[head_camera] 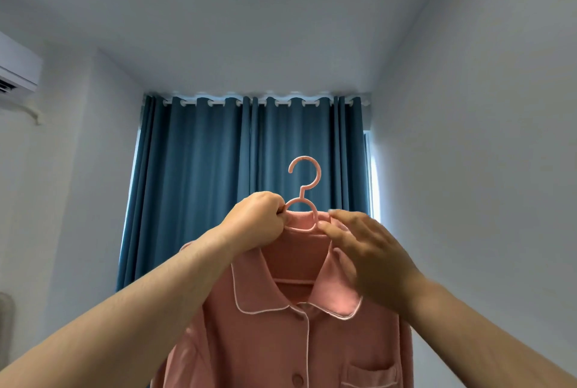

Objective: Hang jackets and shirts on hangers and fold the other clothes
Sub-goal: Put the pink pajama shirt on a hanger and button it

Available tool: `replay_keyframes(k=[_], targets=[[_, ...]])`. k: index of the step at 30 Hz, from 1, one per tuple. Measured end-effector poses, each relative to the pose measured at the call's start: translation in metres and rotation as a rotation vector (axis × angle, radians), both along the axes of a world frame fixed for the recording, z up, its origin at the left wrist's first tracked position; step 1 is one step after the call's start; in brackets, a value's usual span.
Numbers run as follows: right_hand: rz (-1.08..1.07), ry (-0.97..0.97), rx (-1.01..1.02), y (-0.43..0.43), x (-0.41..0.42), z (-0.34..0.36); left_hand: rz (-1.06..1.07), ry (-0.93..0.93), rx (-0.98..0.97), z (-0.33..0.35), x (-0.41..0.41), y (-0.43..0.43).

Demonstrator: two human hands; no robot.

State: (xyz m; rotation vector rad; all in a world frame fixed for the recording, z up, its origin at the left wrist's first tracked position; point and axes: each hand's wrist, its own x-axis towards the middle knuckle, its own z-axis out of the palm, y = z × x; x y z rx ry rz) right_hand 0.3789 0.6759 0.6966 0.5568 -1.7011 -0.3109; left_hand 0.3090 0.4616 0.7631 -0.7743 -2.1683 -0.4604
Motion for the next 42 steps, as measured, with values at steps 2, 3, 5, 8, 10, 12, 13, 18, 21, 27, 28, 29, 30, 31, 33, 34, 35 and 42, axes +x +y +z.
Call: replay_keyframes(k=[2,3,5,8,10,12,13,18,21,27,28,29,30,31,33,34,35,42], targets=[[-0.098,0.012,0.202,0.0,-0.003,0.002,-0.005,0.017,-0.02,0.0,0.003,0.0],[-0.151,-0.006,0.277,0.002,-0.003,0.004,-0.012,0.028,-0.038,0.0,0.004,-0.001],[-0.221,-0.064,0.254,0.008,0.001,0.013,-0.039,0.028,-0.081,0.001,0.004,-0.006],[-0.069,-0.335,-0.178,0.014,0.012,0.027,-0.103,-0.021,-0.102,-0.001,0.002,-0.013],[0.188,-0.726,-0.56,0.009,0.019,0.034,-0.131,-0.056,-0.082,-0.001,0.004,-0.016],[0.281,-0.971,-0.799,0.006,0.02,0.035,-0.147,-0.074,-0.05,-0.001,0.006,-0.017],[0.301,-1.035,-0.852,0.005,0.019,0.033,-0.156,-0.08,-0.035,-0.001,0.007,-0.017],[0.607,-1.006,-1.154,-0.007,0.011,0.029,-0.187,-0.129,0.013,-0.005,0.007,-0.025],[0.647,-0.955,-1.309,-0.011,0.002,0.027,-0.234,-0.173,0.074,-0.011,0.007,-0.033],[0.246,-0.94,-0.855,-0.019,0.002,0.02,-0.116,-0.167,0.058,-0.026,0.01,-0.037],[0.387,-0.994,-0.842,-0.021,0.007,0.019,-0.083,-0.162,0.057,-0.026,0.012,-0.037],[0.479,-1.065,-0.798,-0.023,0.012,0.019,-0.052,-0.153,0.059,-0.027,0.015,-0.037],[0.475,-1.105,-0.701,-0.024,0.016,0.018,-0.031,-0.14,0.062,-0.027,0.019,-0.037],[0.396,-1.098,-0.578,-0.022,0.017,0.016,-0.016,-0.124,0.064,-0.027,0.025,-0.035],[0.243,-0.972,-0.412,-0.019,0.013,0.011,-0.005,-0.096,0.084,-0.028,0.036,-0.034],[0.262,-0.912,-0.405,-0.017,0.011,0.009,-0.016,-0.082,0.103,-0.03,0.042,-0.035],[0.346,-0.877,-0.418,-0.015,0.009,0.006,-0.037,-0.073,0.126,-0.032,0.047,-0.037],[0.798,-0.861,-0.464,-0.014,-0.001,-0.021,-0.184,-0.288,0.349,-0.05,0.107,-0.075]])
